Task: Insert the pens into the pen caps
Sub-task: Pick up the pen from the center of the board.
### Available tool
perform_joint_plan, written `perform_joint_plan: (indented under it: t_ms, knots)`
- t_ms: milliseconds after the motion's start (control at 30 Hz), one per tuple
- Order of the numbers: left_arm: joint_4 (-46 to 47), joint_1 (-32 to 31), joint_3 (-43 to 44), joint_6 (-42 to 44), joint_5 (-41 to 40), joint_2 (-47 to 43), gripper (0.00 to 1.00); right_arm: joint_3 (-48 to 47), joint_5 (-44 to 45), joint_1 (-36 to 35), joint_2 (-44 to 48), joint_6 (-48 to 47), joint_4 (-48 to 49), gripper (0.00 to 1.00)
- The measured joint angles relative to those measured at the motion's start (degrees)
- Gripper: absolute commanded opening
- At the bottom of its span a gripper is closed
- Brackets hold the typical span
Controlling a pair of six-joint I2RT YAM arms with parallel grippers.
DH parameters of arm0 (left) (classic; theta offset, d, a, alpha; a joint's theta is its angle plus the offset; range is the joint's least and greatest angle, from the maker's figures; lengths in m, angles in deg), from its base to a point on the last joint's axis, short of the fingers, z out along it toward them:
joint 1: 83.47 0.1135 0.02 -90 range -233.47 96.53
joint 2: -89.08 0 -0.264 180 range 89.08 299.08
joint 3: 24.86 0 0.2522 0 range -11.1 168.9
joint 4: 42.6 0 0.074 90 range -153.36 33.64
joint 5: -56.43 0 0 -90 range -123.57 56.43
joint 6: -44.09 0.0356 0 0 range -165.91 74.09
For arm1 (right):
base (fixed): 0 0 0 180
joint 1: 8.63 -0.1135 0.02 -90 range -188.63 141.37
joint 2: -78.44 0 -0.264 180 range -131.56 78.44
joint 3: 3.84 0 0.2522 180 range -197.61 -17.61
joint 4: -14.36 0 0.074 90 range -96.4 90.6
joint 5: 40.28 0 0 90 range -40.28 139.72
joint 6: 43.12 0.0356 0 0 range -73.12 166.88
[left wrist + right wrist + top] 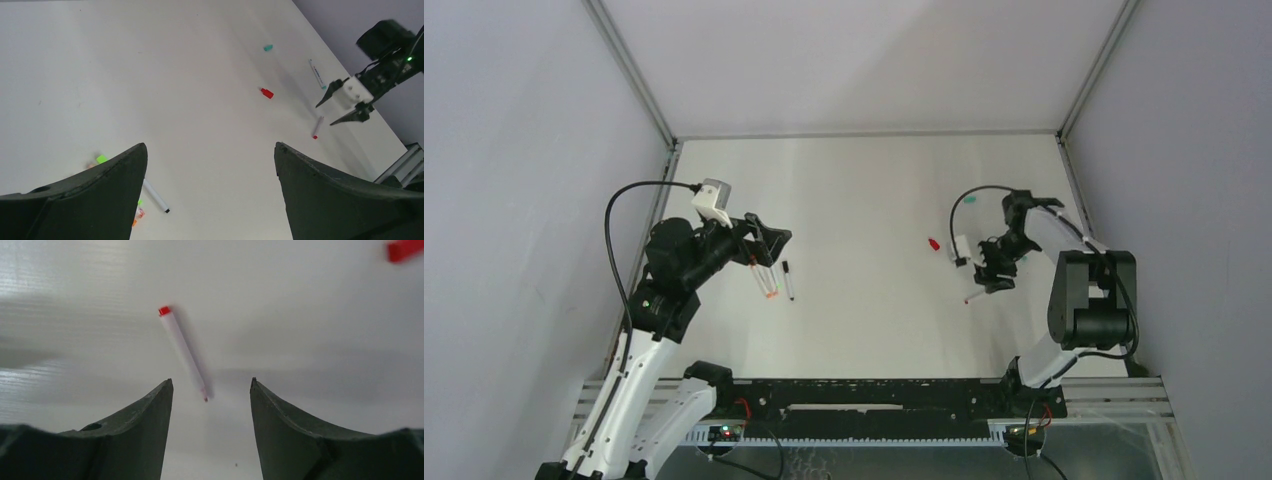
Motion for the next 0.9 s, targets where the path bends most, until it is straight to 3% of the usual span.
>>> perform_joint_plan:
  t_ms: [367,767,900]
  knots:
    - [0.00,0.00,0.00,0.00,0.02,-0.07,1.00,8.94,7.69,-4.11,-0.35,-4.81,6.01,0.51]
    - [0.00,0.00,0.00,0.00,0.02,-0.26,1.00,11.45,9.40,-6.19,1.75,-2.62,6.80,0.00]
    - [0.00,0.00,0.00,0.02,0.02,-0.26,1.00,11.80,9.73,-6.78,2.21,0.07,7.76,0.00]
